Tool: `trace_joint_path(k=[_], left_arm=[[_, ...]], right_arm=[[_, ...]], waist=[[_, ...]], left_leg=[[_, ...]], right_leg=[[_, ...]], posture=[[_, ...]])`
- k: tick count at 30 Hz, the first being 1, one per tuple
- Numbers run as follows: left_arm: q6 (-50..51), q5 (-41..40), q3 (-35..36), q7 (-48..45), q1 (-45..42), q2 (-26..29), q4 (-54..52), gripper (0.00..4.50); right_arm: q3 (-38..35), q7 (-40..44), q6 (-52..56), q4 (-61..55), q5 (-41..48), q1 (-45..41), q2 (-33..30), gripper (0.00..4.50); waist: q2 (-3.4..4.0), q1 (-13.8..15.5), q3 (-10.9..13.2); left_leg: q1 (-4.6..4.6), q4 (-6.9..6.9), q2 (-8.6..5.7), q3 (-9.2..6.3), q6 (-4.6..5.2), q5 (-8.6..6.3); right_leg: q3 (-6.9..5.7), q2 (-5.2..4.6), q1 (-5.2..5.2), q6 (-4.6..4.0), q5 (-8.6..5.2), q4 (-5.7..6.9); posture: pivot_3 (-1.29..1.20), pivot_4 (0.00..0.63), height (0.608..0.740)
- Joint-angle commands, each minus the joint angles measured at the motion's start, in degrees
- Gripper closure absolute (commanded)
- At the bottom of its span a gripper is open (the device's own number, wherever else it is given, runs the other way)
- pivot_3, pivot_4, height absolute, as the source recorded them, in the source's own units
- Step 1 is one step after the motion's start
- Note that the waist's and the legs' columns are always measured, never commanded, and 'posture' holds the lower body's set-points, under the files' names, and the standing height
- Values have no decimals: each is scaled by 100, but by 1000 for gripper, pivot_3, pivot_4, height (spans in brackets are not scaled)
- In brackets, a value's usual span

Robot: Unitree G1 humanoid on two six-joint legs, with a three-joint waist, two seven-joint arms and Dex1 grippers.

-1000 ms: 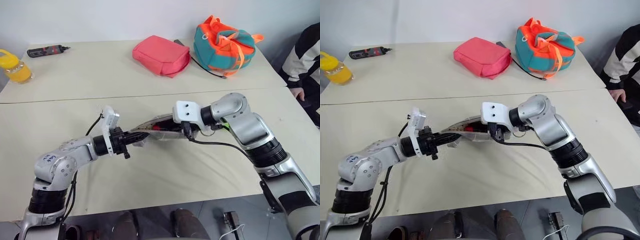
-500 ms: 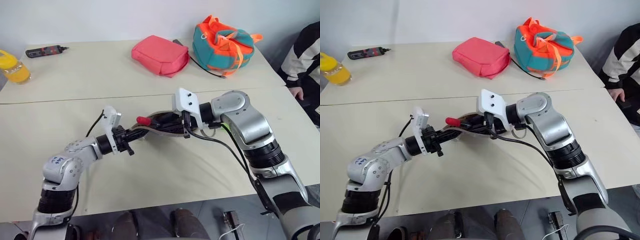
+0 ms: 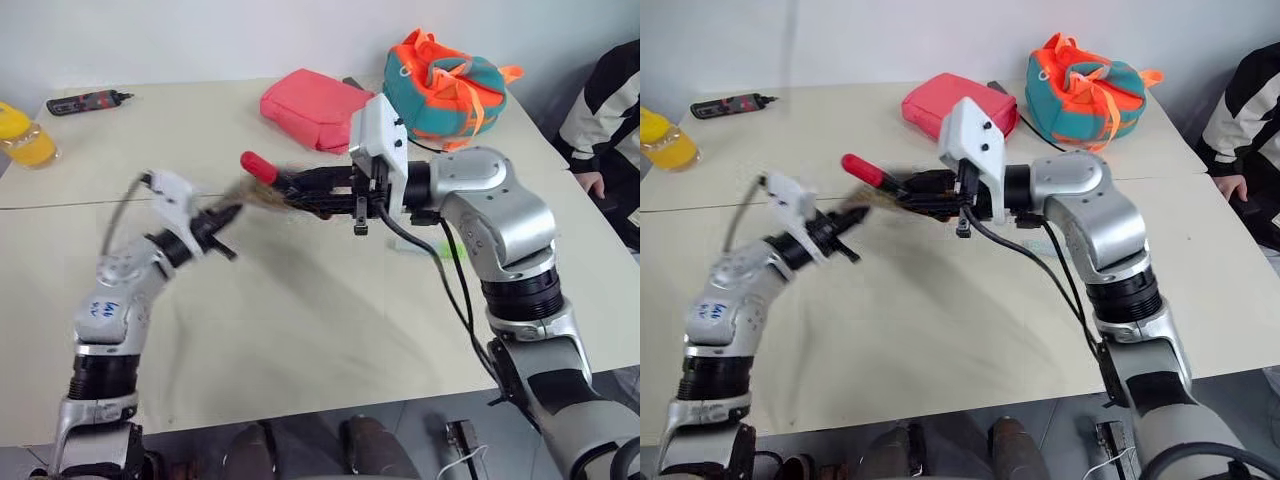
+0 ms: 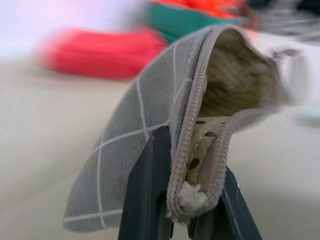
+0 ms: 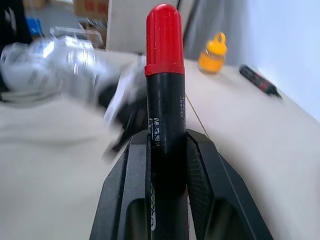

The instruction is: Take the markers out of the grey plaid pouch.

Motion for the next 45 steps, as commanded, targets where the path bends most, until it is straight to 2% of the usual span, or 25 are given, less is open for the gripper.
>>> trace_joint_path(k=[1, 6, 10, 13, 17, 19, 25, 26, 31, 35, 39, 41, 45], left_arm=[[-832, 845, 93, 273, 178, 356, 244, 4500], [-1497, 1904, 199, 779, 997, 796, 146, 4500], [-1367, 1910, 369, 1029, 1502, 546, -45, 4500], [-1462, 1736, 323, 887, 1561, 329, -201, 4500], [-1282, 1235, 383, 452, 1579, 175, -376, 3284], [-1111, 1012, 486, 362, 1629, 132, -502, 2647], [-585, -5, 950, -260, 2123, 120, -1180, 921], [-512, -147, 1020, -421, 2266, 182, -1302, 669], [30, -1045, 1438, -720, 2564, 116, -1820, 669], [469, -1591, 1810, -570, 2864, -58, -2123, 669], [512, -1822, 2253, -581, 3294, -160, -2193, 669], [439, -1790, 2366, -584, 3489, -214, -2154, 669], [194, -1620, 2502, -634, 3859, -383, -1854, 669]], right_arm=[[403, 59, -551, 94, -620, 274, -408, 3926], [877, -282, -1515, 806, -1787, 901, -1043, 3926], [770, -471, -1564, 975, -1868, 1280, -983, 3926], [833, -522, -1700, 1195, -2046, 1383, -974, 3926], [775, -201, -1328, 1008, -1768, 1455, -915, 2580], [660, -230, -1213, 923, -1651, 1460, -832, 1837], [210, -416, -1140, 731, -1263, 1524, -637, 10], [71, -423, -1064, 641, -1095, 1557, -592, 0], [-530, -480, -476, 99, -245, 1800, -424, 0], [-776, -300, 163, -882, 640, 2542, -483, 0], [-611, -343, -31, -1633, 690, 3491, -596, 0], [-632, -581, -167, -1714, 699, 3757, -408, 0], [-370, -535, -922, -1558, 270, 4347, -438, 0]], waist=[[-1, 5, 0], [-1, 4, 0], [-1, -4, 0], [-1, -8, 0], [-1, 8, 0], [-1, 5, 0], [-1, -7, 0], [-1, -3, 0], [-1, 5, 0], [-3, 20, -1], [-4, 10, -2], [-4, -17, -2], [-8, -6, -5]], left_leg=[[-2, 0, 3, -1, 0, 0], [-25, -12, 1, 10, 0, 0], [-29, -13, 4, 35, 0, 0], [-27, 6, 14, 50, -2, 1], [-26, 38, 12, 80, -2, 1], [-26, 53, 12, 103, 0, 0], [-26, 59, 16, 107, 0, 0], [-26, 59, 16, 106, 0, 0], [-26, 58, 15, 99, 0, 0], [-26, 53, 12, 45, 7, -5], [-26, 50, 12, 21, 7, -10], [-21, 55, 14, 16, 7, -11], [-2, 65, 12, 5, 12, -11]], right_leg=[[-3, -2, -3, 0, 0, 2], [-1, -16, -41, 0, 0, 9], [11, -20, -71, 0, 0, 41], [14, -12, -81, -1, 0, 71], [15, -3, -75, -1, 0, 88], [14, -3, -73, -1, 0, 95], [16, -2, -75, -1, 0, 104], [15, -2, -75, 0, 0, 104], [15, -2, -73, 0, 0, 104], [12, -5, -59, 0, 0, 96], [1, -4, -40, 0, 0, 79], [0, -1, -25, 0, 0, 67], [-7, 8, 23, -4, -2, 26]], posture=[[0, 150, 740], [0, 150, 740], [0, 150, 740], [0, 150, 740], [0, 150, 740], [0, 150, 740], [0, 150, 740], [0, 150, 740], [0, 150, 740], [0, 150, 740], [0, 150, 740], [0, 150, 740], [0, 150, 740]])
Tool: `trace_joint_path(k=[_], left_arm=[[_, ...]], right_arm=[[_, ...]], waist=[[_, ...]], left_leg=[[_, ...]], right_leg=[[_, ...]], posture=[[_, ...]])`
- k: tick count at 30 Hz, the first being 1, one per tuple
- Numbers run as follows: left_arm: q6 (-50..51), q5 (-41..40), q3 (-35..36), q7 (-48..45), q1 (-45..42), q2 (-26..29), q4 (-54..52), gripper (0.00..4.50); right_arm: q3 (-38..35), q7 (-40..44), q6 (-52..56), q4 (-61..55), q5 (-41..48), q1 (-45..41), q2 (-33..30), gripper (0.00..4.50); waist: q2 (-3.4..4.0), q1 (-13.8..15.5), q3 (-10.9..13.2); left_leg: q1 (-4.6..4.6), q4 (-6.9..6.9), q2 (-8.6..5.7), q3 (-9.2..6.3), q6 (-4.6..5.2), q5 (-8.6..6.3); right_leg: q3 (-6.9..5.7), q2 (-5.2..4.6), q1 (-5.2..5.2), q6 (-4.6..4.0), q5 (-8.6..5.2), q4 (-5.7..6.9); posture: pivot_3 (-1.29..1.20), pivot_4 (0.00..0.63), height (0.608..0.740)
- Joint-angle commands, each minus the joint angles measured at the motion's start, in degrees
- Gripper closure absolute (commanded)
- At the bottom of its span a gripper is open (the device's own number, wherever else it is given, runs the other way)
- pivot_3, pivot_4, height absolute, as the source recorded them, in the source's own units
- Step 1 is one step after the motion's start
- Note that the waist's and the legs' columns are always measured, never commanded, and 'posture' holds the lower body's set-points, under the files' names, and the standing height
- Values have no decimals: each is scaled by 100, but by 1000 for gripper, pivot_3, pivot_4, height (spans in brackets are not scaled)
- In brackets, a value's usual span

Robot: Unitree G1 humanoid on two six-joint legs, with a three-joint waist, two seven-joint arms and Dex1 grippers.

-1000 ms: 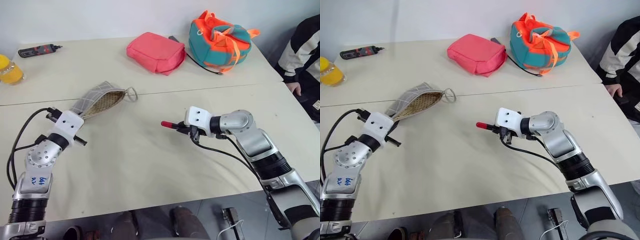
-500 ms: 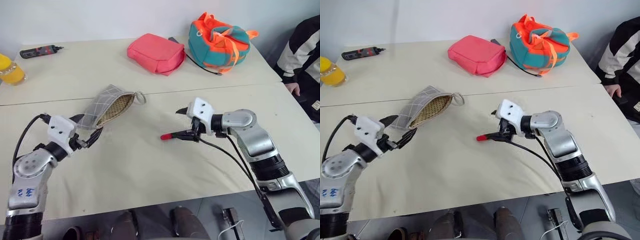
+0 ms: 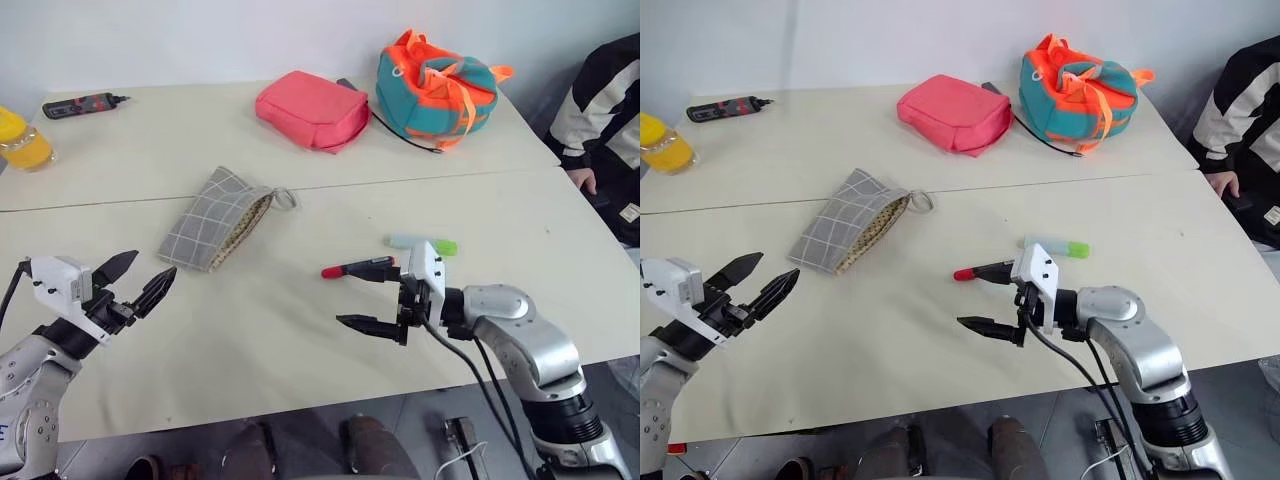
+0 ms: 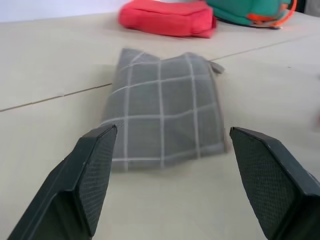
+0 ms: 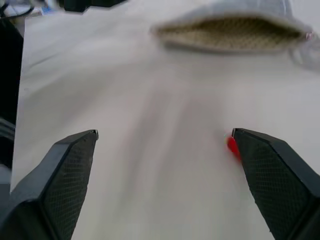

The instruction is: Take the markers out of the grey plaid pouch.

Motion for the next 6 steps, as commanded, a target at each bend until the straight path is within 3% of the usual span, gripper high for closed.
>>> trace_joint_path(k=[1, 6], left_arm=[[-252, 116, 225, -24, 287, -116, 156, 669], [-291, -37, 391, 190, 280, -253, 95, 669]], right_arm=[[188, 98, -707, -27, -267, 383, -92, 0], [278, 148, -1182, 431, -550, 526, -203, 0]], waist=[[-2, 27, -1], [-8, 61, -4]], left_leg=[[0, 0, -2, -2, 3, -1], [-5, 7, -11, -1, 13, -6]], right_leg=[[-3, -1, 8, 0, 0, -10], [-11, -13, 15, 1, 1, -22]], posture=[[0, 150, 740], [0, 150, 740]])
